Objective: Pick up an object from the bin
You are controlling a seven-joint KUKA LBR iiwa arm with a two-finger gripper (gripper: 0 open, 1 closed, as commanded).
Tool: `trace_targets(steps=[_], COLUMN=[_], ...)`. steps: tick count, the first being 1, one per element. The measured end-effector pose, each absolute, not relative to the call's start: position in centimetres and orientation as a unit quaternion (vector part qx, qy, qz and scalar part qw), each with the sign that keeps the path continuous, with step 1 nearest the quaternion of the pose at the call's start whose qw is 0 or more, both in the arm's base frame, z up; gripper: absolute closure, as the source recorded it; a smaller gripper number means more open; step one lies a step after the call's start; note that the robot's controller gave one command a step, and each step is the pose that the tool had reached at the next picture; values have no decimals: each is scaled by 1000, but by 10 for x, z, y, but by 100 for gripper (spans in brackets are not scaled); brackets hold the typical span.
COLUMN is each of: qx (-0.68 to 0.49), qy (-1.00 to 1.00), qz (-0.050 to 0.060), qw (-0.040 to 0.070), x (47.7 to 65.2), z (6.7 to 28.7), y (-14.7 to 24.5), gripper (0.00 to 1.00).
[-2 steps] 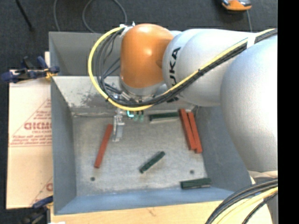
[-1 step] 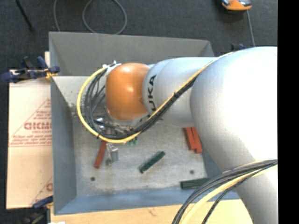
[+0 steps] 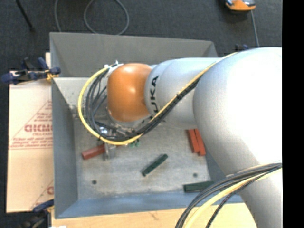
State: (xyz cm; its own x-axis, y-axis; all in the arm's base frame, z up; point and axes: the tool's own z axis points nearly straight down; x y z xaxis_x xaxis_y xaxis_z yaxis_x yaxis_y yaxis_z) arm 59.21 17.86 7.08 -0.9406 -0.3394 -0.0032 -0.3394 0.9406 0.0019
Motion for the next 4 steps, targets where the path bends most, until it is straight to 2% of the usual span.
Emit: trace_targets(steps=[1, 2, 3, 4], qx=[-177, -175, -175, -209], qy=[984, 985, 985, 978], qz=[0, 0, 0, 1], qw=[7, 7, 2, -3], x=[602, 603, 602, 538], z=[189, 262, 256, 116], y=[183, 178, 178, 198], gripper=[100, 100, 0, 0])
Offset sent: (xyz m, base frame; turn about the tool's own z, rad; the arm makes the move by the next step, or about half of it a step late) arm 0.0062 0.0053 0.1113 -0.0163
